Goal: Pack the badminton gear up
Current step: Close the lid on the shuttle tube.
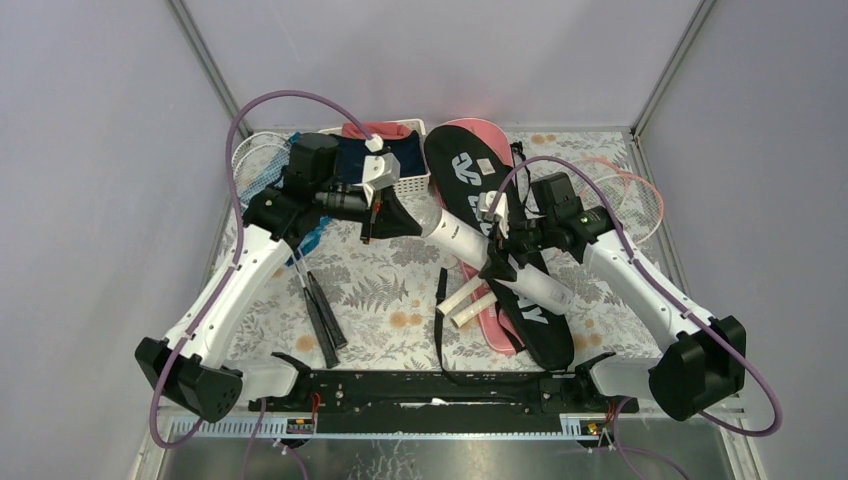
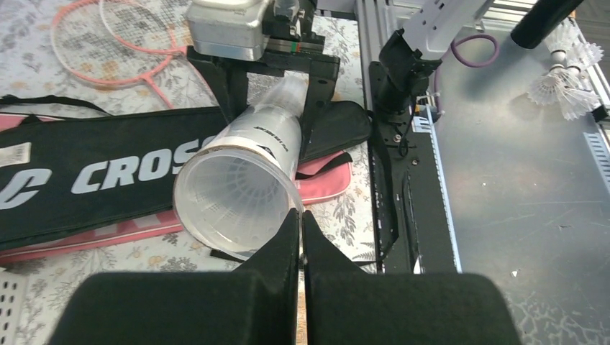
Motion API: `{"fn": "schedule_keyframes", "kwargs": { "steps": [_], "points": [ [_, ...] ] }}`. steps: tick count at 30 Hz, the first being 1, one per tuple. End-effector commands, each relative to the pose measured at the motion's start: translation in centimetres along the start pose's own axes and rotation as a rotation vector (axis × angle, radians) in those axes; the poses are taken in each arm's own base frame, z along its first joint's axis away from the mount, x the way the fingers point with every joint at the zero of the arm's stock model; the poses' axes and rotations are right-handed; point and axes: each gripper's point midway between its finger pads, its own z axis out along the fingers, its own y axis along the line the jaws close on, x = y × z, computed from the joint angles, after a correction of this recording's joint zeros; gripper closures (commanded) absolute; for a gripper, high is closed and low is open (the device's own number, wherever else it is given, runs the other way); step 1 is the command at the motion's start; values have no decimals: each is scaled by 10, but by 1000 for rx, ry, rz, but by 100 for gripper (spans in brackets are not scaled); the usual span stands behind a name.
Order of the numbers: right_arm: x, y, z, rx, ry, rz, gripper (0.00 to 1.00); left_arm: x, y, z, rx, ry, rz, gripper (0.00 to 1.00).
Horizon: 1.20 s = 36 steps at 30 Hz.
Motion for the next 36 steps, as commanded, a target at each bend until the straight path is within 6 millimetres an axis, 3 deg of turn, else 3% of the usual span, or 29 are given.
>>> {"fn": "schedule_keyframes", "kwargs": {
  "steps": [1,11,36],
  "points": [
    [-25,8,-4,-42,-64,-78,57,4,-5,8,24,-5,-13,100],
    [-26,14,-4,-57,-70,-73,57,16,-3,14,1,28,3,100],
    [-11,19,6,-88,-31,-58,57,17,-9,20,58,26,-13,100]
  ]
}}
